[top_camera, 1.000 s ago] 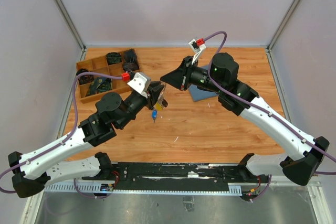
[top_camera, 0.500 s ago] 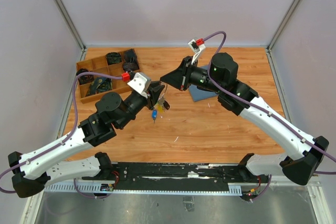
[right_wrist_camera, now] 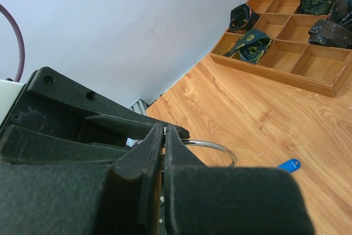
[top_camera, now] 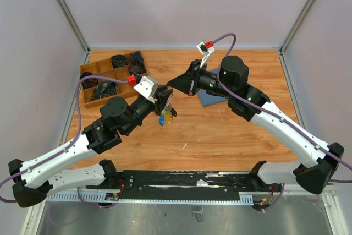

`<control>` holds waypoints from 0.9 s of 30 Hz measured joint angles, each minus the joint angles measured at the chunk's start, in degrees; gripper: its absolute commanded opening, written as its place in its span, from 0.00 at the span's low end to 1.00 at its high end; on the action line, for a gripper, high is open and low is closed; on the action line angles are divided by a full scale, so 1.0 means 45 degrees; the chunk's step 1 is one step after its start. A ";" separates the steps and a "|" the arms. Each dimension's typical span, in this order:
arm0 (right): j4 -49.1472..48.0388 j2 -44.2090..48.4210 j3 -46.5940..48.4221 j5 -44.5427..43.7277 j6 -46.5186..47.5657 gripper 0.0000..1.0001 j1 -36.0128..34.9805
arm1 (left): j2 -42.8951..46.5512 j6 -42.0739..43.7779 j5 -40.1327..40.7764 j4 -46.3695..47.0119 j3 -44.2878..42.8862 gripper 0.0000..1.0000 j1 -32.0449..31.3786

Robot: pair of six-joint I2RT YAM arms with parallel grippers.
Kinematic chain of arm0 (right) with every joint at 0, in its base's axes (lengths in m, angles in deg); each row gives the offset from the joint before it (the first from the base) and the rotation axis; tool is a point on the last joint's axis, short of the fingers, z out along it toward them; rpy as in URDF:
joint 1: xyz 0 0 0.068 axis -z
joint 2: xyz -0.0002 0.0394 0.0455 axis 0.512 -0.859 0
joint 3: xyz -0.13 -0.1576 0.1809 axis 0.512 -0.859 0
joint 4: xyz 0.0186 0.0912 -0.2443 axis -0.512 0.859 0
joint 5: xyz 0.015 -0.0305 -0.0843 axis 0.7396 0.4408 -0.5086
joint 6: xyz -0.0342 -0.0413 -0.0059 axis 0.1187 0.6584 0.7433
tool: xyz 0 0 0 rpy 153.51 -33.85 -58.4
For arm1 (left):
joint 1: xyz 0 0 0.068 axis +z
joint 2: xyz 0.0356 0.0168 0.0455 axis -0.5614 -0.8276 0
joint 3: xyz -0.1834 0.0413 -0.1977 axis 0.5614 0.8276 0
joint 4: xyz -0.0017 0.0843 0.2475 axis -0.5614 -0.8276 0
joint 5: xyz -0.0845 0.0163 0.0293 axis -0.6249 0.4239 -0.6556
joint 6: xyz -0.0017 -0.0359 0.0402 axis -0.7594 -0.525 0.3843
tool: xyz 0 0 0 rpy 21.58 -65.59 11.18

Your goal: Put the keys on the keyring

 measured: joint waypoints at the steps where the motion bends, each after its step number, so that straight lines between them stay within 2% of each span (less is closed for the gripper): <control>1: -0.0010 0.0000 -0.0024 0.0000 -0.0005 0.01 0.0000 | 0.0000 0.0000 0.0000 0.0000 0.0000 0.28 0.0000; 9: -0.0039 -0.0005 -0.0170 0.0000 -0.0010 0.01 0.0000 | 0.0000 0.0010 0.0010 0.0000 0.0000 0.20 0.0000; 16: -0.0044 -0.0005 -0.0175 0.0000 -0.0010 0.01 0.0000 | 0.0000 0.0044 0.0058 0.0000 0.0000 0.19 0.0000; 24: -0.0044 -0.0005 -0.0175 0.0000 -0.0015 0.01 0.0000 | 0.0000 0.0039 0.0083 -0.0005 -0.0019 0.01 0.0000; 27: -0.0121 -0.0005 -0.0175 -0.0005 -0.0015 0.10 0.0000 | -0.0039 0.0044 0.0131 -0.0019 -0.0092 0.00 0.0000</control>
